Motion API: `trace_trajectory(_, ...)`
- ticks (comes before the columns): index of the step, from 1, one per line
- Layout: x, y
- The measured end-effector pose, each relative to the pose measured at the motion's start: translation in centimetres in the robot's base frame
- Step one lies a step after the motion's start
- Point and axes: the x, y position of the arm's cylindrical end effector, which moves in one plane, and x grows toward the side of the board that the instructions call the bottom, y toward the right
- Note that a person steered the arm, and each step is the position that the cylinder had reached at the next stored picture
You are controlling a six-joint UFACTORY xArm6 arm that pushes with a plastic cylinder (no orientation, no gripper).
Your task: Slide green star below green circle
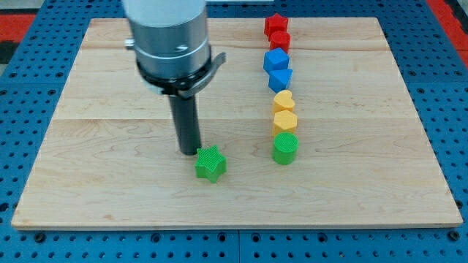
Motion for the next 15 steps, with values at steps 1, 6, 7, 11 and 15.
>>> trace_trajectory(1, 2.4, -0.1)
trace_trajectory(6, 2.6, 2.0)
trace_trajectory(7, 2.0, 3.7)
trace_trajectory(11, 3.6, 7.1)
trace_trajectory(15, 4.0, 9.6)
